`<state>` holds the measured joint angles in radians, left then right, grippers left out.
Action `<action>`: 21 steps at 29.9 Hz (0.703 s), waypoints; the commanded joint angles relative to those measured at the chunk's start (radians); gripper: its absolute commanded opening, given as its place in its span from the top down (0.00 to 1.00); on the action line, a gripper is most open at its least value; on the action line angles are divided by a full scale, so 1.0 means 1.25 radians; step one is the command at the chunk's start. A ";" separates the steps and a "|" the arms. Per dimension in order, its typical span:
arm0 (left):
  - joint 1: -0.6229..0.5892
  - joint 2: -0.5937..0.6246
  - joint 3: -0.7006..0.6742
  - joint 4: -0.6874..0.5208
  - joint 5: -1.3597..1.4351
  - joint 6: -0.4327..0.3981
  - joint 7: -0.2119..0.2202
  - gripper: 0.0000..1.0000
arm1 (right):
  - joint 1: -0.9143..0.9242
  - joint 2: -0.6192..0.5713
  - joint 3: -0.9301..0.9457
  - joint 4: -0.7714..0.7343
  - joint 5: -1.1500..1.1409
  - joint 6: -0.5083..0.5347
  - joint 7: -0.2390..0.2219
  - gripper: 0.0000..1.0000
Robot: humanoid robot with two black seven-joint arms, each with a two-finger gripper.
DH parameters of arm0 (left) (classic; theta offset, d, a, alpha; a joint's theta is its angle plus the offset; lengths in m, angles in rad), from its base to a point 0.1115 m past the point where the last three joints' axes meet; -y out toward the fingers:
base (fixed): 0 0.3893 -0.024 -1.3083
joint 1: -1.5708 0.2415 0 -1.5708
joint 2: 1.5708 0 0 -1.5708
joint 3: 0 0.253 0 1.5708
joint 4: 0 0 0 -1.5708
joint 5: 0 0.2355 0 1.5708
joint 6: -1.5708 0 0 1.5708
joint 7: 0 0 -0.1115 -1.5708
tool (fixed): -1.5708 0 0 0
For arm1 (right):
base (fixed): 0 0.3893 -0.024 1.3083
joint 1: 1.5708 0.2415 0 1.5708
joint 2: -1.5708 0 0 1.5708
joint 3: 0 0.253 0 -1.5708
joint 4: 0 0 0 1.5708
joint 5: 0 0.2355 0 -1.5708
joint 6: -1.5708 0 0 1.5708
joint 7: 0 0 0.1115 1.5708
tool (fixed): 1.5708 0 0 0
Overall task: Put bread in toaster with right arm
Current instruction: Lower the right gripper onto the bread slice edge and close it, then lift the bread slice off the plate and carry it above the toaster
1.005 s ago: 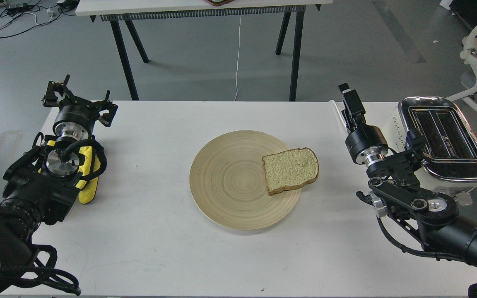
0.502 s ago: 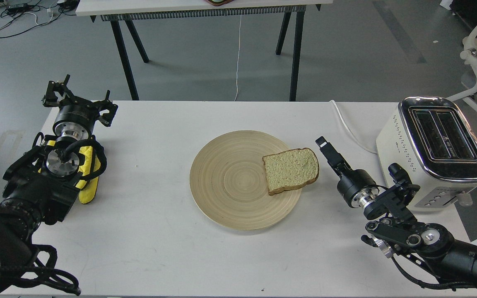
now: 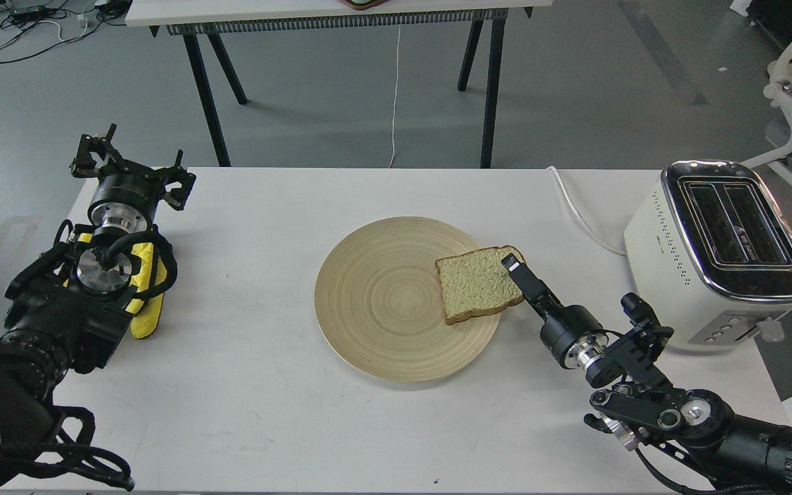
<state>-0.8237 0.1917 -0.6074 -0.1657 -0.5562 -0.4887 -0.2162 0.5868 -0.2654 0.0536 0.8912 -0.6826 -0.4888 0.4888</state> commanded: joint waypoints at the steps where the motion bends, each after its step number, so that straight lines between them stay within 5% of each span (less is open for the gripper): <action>1: 0.000 0.000 0.000 0.000 -0.001 0.000 0.000 0.00 | -0.001 0.001 0.001 0.001 0.000 0.000 0.000 0.52; 13: 0.000 0.000 0.000 0.000 -0.001 0.000 0.000 0.00 | 0.001 -0.002 0.010 0.001 0.001 0.000 0.000 0.98; 21: 0.000 0.000 0.000 0.000 -0.001 0.000 0.000 0.00 | 0.003 -0.076 0.126 0.108 0.002 0.000 0.000 1.00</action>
<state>-0.8238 0.1917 -0.6075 -0.1657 -0.5566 -0.4887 -0.2162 0.5877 -0.2935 0.1276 0.9426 -0.6799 -0.4885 0.4886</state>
